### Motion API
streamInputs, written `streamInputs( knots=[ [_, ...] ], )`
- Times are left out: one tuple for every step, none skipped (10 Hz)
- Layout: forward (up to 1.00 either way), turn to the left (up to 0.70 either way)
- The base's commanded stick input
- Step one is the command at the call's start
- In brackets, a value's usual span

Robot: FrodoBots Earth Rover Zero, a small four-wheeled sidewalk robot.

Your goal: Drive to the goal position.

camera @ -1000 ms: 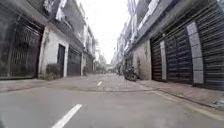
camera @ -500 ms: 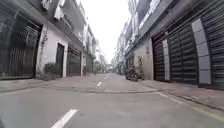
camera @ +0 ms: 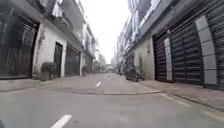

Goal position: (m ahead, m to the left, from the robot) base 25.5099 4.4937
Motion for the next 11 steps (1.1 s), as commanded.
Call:
streamInputs(
  knots=[
    [0.50, -0.50],
    [0.50, -0.50],
    [0.50, -0.46],
    [0.50, 0.00],
    [0.50, 0.00],
    [0.50, 0.00],
    [0.50, 0.00],
    [0.50, 0.00],
    [0.50, 0.00],
    [0.50, 0.00],
    [0.50, 0.00]
  ],
)
